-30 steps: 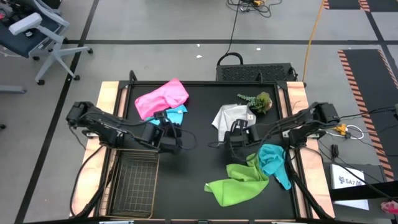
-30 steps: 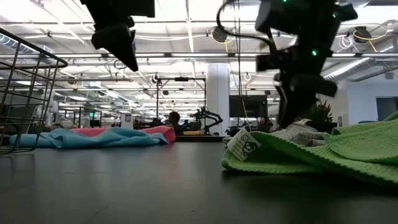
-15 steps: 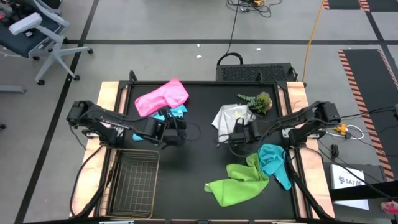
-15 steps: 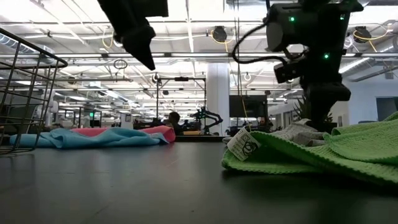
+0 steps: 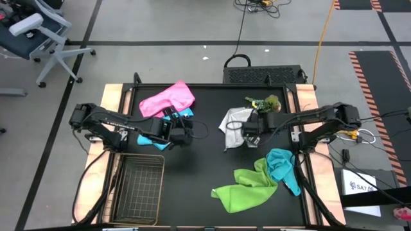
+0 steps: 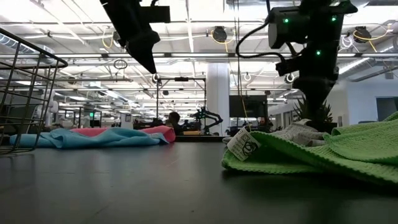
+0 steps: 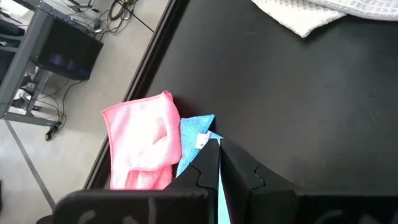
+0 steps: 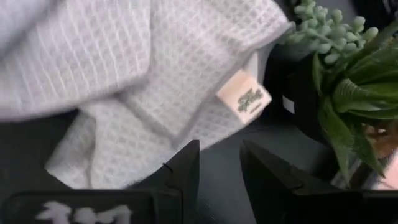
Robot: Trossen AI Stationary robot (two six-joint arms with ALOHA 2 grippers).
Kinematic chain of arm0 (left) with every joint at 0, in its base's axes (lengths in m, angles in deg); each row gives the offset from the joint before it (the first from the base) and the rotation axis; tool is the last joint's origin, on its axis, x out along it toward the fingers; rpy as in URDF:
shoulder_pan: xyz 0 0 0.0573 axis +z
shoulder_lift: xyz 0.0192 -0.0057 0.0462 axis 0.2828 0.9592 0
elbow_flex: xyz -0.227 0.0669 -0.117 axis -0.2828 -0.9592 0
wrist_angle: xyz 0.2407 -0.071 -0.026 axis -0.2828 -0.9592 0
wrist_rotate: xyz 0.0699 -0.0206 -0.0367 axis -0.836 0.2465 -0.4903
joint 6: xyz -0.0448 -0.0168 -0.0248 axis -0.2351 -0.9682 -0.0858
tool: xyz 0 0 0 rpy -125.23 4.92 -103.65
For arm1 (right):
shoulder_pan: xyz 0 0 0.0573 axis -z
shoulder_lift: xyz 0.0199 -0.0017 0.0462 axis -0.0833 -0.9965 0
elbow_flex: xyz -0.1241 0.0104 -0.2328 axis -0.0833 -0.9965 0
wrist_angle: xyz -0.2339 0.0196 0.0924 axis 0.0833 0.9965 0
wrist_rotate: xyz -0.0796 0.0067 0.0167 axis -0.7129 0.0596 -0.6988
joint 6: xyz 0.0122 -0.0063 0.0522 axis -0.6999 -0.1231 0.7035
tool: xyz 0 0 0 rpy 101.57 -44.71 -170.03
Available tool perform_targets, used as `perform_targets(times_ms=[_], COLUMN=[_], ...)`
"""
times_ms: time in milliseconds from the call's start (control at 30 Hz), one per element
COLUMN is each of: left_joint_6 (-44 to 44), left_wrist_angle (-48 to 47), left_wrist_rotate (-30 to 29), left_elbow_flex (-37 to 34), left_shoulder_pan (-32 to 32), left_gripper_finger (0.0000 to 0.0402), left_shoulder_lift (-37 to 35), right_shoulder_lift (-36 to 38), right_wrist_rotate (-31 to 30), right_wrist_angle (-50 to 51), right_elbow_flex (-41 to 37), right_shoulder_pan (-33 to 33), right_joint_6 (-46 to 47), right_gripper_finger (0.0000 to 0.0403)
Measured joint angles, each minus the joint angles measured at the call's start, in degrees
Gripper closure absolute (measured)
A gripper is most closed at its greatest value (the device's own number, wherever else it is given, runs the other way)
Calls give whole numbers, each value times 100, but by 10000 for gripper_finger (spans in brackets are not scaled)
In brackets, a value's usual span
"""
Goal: Fold microfiber towels
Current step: Adjust the microfiber cloths, then fold the gray microfiber cloth
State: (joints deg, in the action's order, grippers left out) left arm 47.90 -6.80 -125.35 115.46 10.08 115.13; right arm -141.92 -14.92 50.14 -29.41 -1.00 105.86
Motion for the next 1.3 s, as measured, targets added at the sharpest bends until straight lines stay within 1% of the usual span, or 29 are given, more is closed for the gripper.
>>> perform_targets(times_ms=[67, 167, 267, 400, 500, 633, 833, 933, 1100, 1233, 1300], left_joint_6=[15, 61, 61, 97, 109, 107, 57, 37, 15, -186, -320], left_wrist_angle=[-10, -9, -12, -11, -8, -1, 4, 4, 4, 33, 162], left_wrist_rotate=[9, 23, 23, 23, 23, 23, 23, 23, 23, 32, 157], left_elbow_flex=[0, 0, 0, 0, 0, 0, 0, 0, 0, 0, 0], left_shoulder_pan=[0, 0, 0, 0, 0, 0, 0, 0, 0, 0, 0], left_gripper_finger=[385, 385, 385, 385, 385, 385, 385, 385, 385, 385, 385], left_shoulder_lift=[0, 0, 0, 0, 0, 0, 0, 0, 0, 0, 0], right_shoulder_lift=[244, 737, 1242, 1781, 2005, 2098, 2100, 2100, 2100, 2100, 2100], right_wrist_rotate=[29, 408, 748, 1043, 1099, 1089, 1065, 1065, 1065, 1061, 1061], right_wrist_angle=[-151, -599, -1162, -1995, -2390, -2559, -2872, -3089, -3104, -3147, -3306], right_elbow_flex=[-82, -341, -838, -1624, -2090, -2379, -2397, -2397, -2397, -2397, -2430], right_shoulder_pan=[119, 313, 462, 573, 596, 602, 602, 603, 693, 761, 788], right_joint_6=[0, -3, 30, 128, 279, 306, 276, 161, 75, 35, -2], right_gripper_finger=[296, 296, 296, 290, 276, 250, 218, 213, 213, 213, 213])
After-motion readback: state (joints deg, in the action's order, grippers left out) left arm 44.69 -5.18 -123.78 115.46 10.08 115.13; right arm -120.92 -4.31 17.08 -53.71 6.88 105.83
